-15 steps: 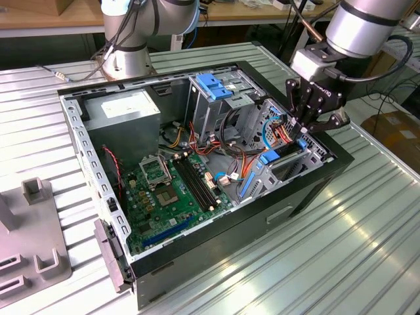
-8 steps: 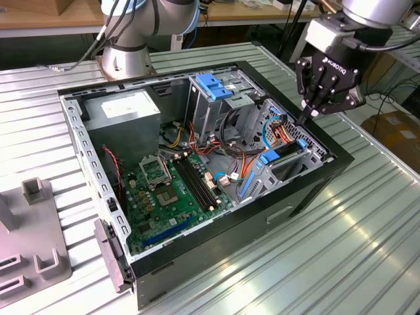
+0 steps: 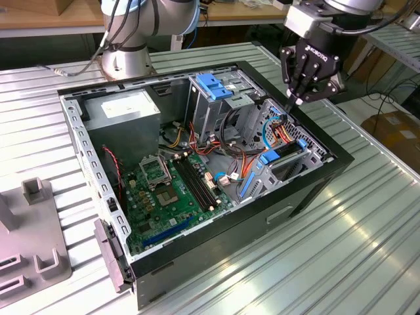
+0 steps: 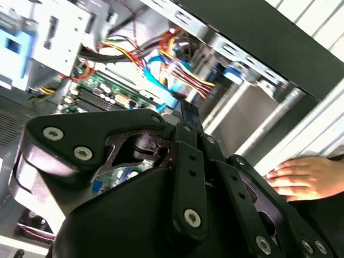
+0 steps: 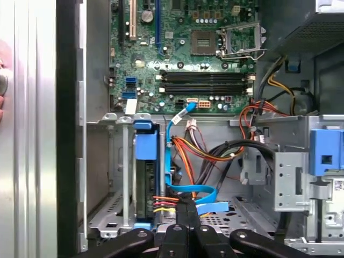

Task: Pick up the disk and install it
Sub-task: 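Insert the second disk wire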

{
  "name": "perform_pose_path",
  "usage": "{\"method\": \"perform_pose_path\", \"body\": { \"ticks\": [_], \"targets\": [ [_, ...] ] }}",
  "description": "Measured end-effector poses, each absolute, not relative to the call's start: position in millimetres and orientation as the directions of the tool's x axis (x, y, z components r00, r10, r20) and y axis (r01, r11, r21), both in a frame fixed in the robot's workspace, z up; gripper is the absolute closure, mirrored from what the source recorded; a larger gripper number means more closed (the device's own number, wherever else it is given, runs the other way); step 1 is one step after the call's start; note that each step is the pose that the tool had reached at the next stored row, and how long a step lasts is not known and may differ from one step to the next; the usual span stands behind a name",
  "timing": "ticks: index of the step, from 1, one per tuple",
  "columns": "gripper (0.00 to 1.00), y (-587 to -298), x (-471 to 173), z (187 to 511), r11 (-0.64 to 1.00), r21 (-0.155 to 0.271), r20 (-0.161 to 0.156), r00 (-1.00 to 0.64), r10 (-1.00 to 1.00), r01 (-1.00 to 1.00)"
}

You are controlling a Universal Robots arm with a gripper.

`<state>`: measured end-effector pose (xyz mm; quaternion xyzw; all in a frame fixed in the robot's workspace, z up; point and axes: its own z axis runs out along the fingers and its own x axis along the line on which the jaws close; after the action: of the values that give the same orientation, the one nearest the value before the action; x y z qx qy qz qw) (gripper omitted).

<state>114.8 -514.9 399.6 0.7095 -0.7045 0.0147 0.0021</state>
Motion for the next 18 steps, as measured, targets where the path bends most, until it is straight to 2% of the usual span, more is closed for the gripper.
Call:
{"method": "perform_pose_path", "body": {
  "ticks": [3,16,18],
  "targets": [
    [0.90,-510.9,114.7,398.9,-0.008,-0.011,0.069,0.007,-0.998,-1.000],
    [0.89,-502.4,114.5,386.6,-0.008,-0.011,0.084,0.007,-0.996,-1.000],
    [0.76,-500.8,114.4,383.6,-0.008,-0.011,0.089,0.007,-0.996,-1.000]
  ]
}}
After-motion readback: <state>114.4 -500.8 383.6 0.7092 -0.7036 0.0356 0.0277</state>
